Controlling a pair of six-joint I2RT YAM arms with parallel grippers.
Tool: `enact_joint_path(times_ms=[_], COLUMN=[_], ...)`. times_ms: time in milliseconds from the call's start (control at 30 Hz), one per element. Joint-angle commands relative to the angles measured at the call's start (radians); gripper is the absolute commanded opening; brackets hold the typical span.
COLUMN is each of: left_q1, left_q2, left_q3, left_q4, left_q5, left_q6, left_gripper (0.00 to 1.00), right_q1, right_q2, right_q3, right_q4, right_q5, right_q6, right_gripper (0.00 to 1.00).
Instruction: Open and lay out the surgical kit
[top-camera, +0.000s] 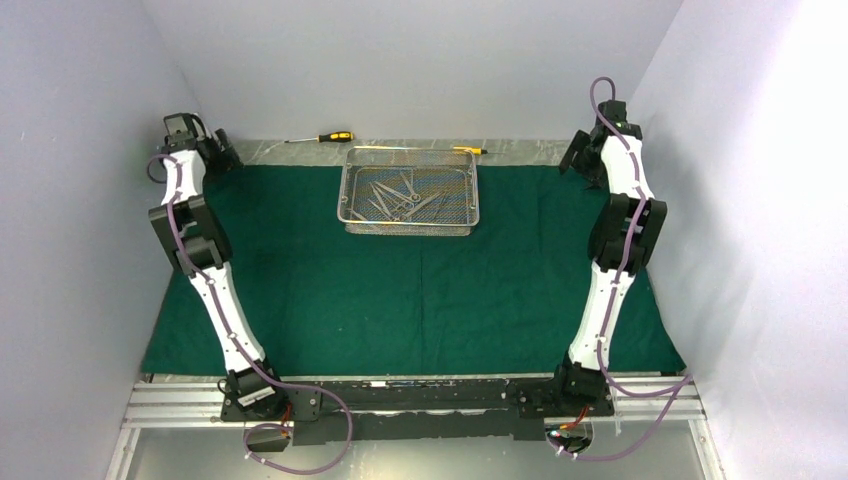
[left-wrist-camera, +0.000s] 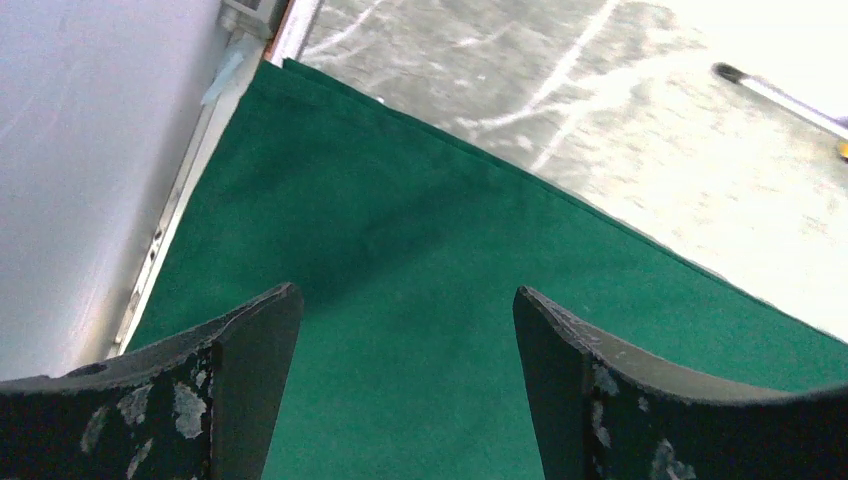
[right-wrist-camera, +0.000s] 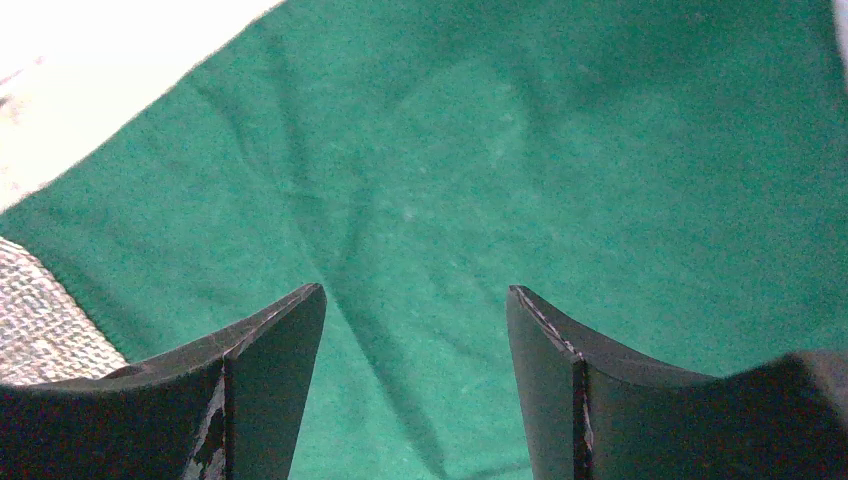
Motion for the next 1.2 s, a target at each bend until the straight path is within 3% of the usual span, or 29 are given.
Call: enact_joint_path(times_ms=[0,167,400,567,733,1167], left_q1=[-0.025,-0.035,-0.035,-0.032,-0.013,0.133], left_q2=[-0.205,-0.348,-0.55,-0.66,-0.69,-0.752], left_q3=[-0.031,-0.188,-0.553,-0.8,-0.934,-1.176], left_q4=[-0.037,-0.093,-0.083,-0.028,-0.02,-0.05], left_q5=[0.058,0.069,-0.004,-0.124,-0.176,-0.241], left_q6=[0.004,-0.048,-0.143,-0.195,-0.258,-0.476], left_gripper=[0.84,0.82,0.79,0.79,0.79,0.79], right_q1=[-0.008,-0.013,-0.025,-0.112,-0.201,-0.363], right_q2=[-0.169,-0.362,-0.594,-0.683,-0.744,-0.775], right_q3=[-0.074,-0.375,-0.787,-1.01,-1.107,-1.315], right_q4=[-0.056,-0.046,-0.009,0.048,0.083,0.12], right_q5=[0.11,0.153,0.217,0.243,0.236,0.189], right_q6=[-0.018,0.041,0.155,0.188,0.242,0.354], right_gripper=[0.71,0.7,0.69,0.8,0.89,0.85])
